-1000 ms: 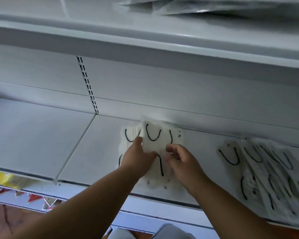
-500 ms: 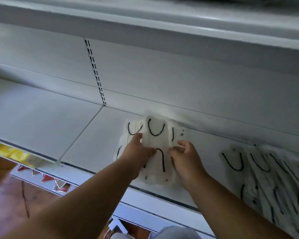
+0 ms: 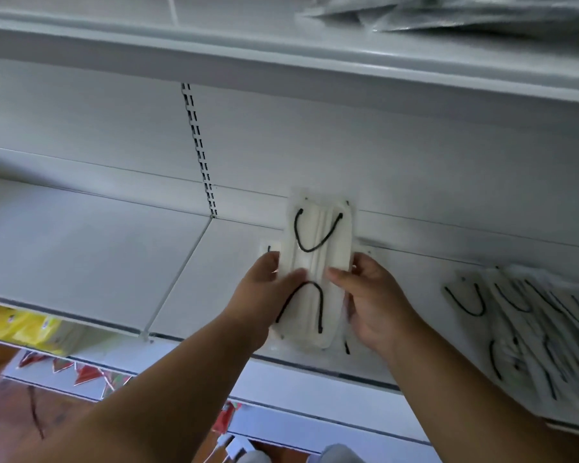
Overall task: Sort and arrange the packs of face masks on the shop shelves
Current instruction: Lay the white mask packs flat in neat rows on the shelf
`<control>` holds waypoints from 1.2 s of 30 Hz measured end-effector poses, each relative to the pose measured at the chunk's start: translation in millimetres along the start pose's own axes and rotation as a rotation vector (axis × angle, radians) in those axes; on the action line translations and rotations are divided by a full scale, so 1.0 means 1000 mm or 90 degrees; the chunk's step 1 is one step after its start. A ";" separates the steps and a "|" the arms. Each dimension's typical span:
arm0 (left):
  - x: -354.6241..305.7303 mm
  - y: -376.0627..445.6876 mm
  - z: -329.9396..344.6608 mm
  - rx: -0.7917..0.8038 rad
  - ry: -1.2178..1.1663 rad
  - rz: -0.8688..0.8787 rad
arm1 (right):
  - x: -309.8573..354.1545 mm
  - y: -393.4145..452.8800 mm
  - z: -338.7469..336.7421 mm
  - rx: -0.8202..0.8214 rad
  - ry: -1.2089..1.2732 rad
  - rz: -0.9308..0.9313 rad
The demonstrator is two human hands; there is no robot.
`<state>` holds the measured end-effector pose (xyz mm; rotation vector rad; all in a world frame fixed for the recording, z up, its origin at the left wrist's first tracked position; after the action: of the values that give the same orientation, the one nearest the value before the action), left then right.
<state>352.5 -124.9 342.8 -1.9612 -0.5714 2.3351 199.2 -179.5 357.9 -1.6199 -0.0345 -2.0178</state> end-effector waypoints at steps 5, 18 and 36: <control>-0.010 -0.012 -0.066 -0.011 -0.122 -0.027 | -0.011 0.005 0.049 -0.059 -0.014 -0.049; 0.000 -0.028 -0.213 -0.242 -0.123 -0.043 | -0.027 0.019 0.082 -0.163 0.265 -0.100; -0.002 -0.024 -0.160 -0.047 -0.137 -0.056 | -0.044 0.006 0.142 -0.178 -0.272 -0.072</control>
<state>501.8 -62.8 330.8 -1.6842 -0.7511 2.5194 334.1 -117.7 354.9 -2.2498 -0.0015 -1.7790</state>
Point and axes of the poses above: each hand's wrist, its own y-axis towards the middle knuckle, its own z-axis out of the palm, x = y × z, the point moved 6 cm from there along y, towards the middle knuckle, and after that the axes turned 7 degrees about x, right-handed, at the moved point
